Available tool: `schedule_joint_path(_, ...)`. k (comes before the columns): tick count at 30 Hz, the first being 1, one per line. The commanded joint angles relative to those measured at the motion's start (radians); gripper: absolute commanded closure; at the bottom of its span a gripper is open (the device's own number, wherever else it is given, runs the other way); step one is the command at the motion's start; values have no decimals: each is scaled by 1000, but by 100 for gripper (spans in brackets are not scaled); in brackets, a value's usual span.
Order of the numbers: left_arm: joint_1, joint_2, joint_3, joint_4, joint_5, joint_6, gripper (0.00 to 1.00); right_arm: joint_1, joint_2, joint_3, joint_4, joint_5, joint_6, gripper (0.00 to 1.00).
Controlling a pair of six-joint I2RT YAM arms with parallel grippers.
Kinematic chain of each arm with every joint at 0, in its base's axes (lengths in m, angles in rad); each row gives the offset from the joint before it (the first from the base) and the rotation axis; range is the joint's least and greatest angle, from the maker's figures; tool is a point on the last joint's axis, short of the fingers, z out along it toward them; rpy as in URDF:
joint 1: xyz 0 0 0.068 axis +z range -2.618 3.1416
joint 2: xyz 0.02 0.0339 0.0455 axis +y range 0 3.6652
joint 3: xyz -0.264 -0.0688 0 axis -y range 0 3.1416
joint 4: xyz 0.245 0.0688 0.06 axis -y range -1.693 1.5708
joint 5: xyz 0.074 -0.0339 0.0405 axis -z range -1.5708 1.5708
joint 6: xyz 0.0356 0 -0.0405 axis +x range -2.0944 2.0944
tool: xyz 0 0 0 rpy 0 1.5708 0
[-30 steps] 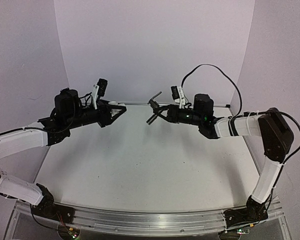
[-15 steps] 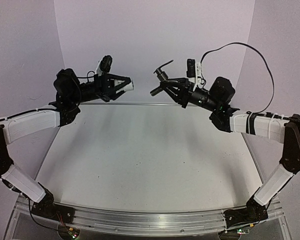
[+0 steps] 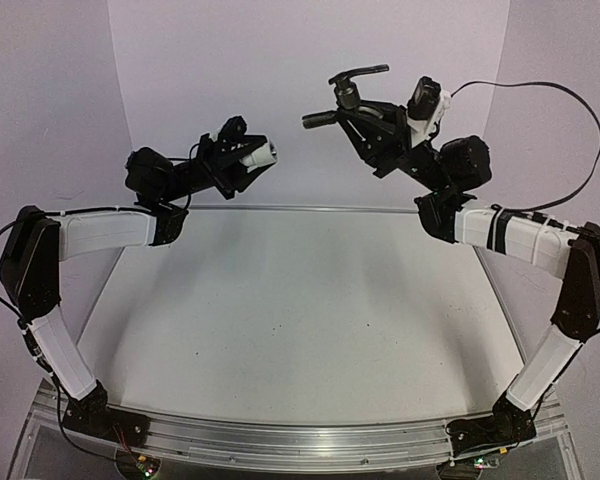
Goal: Install the water faucets
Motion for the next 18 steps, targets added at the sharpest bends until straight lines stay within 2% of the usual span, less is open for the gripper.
schedule_joint_path(1, -9, -47, 61, 341, 3, -41, 100, 12, 76, 82, 241, -17, 138, 100)
schedule_joint_path(9, -32, -71, 48, 341, 11, -25, 100, 33, 156, 159, 282, -34, 237, 100)
schedule_joint_path(18, -47, -72, 69, 342, 15, -18, 100, 56, 185, 181, 291, -39, 267, 100)
